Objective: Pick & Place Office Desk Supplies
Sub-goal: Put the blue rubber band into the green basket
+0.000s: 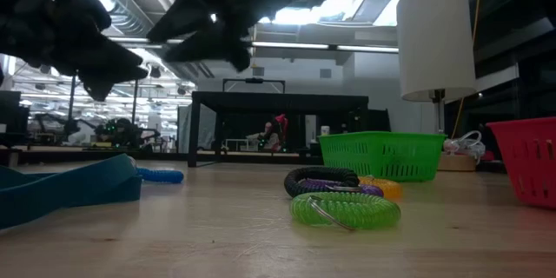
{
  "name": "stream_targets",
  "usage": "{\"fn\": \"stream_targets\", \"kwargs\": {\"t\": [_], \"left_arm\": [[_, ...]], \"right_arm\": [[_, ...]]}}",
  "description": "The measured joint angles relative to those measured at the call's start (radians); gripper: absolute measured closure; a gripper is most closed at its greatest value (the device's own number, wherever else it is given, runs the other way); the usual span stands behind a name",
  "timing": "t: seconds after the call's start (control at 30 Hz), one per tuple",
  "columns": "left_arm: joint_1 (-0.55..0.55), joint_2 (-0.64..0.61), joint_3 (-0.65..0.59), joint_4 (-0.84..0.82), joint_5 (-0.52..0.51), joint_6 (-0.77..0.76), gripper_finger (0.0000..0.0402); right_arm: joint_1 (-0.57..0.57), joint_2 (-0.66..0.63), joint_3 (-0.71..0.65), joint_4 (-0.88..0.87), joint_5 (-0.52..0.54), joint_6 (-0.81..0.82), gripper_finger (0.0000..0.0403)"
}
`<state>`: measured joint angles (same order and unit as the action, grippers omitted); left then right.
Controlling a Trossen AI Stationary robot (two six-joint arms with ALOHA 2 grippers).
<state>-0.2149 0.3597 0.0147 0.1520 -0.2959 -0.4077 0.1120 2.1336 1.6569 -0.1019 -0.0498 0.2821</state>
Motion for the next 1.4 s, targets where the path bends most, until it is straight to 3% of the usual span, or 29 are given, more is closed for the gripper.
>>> {"fn": "stream_targets", "kwargs": {"t": [0.33,0.6,0.97,1.2,1.4], "left_arm": [[-0.138,0.052,-0.001,0.053,-0.127,0.115,0.0272],[-0.15,0.052,0.026,0.072,-0.116,0.257,0.0272],[-0.15,0.052,0.029,0.061,-0.105,0.361,0.0272],[-0.15,0.052,0.03,0.059,-0.104,0.37,0.0272],[-0.15,0.052,0.03,0.054,-0.102,0.345,0.0272]], "right_arm": [[0.094,0.068,0.0,0.007,0.029,0.179,0.0216],[0.163,0.071,0.0,0.004,0.048,0.3,0.0216],[0.211,0.098,0.0,-0.097,0.171,0.466,0.022],[0.212,0.144,0.003,-0.082,0.158,0.496,0.0235],[0.212,0.184,-0.001,-0.068,0.086,0.505,0.0239]]}}
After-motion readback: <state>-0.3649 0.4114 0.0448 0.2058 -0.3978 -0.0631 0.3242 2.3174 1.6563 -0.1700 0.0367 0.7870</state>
